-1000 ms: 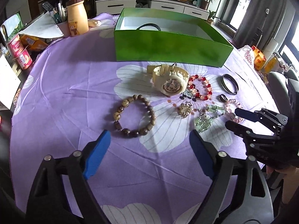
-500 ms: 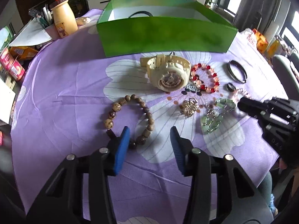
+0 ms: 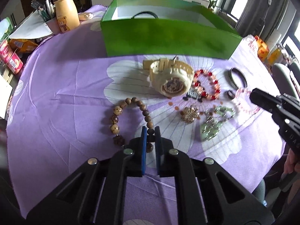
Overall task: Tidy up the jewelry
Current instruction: 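Grasp the brown wooden bead bracelet with the left tool while the right tool grasps the pink bead bracelet, then carry both bracelets into the green box and open both tools, then withdraw both tools from the box toward the remaining jewelry, then grasp the gold brooch with the left tool while the right tool grasps the green jade bracelet, then carry both items into the green box and open both tools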
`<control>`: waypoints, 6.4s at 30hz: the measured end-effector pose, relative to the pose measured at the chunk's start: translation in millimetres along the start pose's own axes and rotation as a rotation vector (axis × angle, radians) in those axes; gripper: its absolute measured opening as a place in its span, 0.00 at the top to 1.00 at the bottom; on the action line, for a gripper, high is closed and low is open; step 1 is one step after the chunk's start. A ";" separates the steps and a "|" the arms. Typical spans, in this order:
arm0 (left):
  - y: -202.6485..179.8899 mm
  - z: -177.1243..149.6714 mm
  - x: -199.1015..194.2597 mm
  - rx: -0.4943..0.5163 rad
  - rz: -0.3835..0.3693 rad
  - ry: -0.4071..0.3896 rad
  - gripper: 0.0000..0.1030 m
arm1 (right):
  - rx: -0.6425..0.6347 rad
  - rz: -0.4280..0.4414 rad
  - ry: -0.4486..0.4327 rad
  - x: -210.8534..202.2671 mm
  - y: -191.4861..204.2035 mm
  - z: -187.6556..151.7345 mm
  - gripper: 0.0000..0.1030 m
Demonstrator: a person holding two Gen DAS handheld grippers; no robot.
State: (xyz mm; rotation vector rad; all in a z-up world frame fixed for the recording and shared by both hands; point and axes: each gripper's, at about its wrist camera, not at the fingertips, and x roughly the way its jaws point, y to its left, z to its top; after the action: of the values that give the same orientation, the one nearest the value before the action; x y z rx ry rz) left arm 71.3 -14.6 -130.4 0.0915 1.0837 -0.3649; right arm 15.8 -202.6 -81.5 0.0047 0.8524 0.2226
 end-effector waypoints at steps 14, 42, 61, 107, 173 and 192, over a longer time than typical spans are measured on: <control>9.7 37.8 -54.8 -0.092 -0.162 -0.128 0.93 | 0.012 0.073 -0.080 -29.1 6.3 30.7 0.93; -9.4 187.4 -63.3 -0.111 -0.197 -0.202 0.93 | 0.046 0.088 -0.187 -12.5 -24.4 144.8 0.93; -42.6 245.8 58.3 -0.103 -0.084 -0.021 0.93 | 0.109 0.009 -0.040 86.3 -67.3 165.6 0.93; 9.6 31.3 -4.5 -0.188 -0.157 0.056 0.20 | 0.024 0.119 0.139 22.2 -21.8 6.8 0.51; 21.4 140.2 -44.8 -0.206 -0.251 -0.121 0.80 | -0.010 0.022 -0.186 -25.7 -37.8 108.7 0.93; 25.6 220.1 13.0 -0.239 -0.150 -0.084 0.79 | 0.034 -0.025 -0.144 37.9 -68.3 147.8 0.93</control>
State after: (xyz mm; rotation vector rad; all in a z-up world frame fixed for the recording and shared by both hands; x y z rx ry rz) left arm 271.5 -48.8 -40.8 -0.2170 1.0465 -0.3682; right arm 163.4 -249.4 -18.7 0.0419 0.7125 0.1820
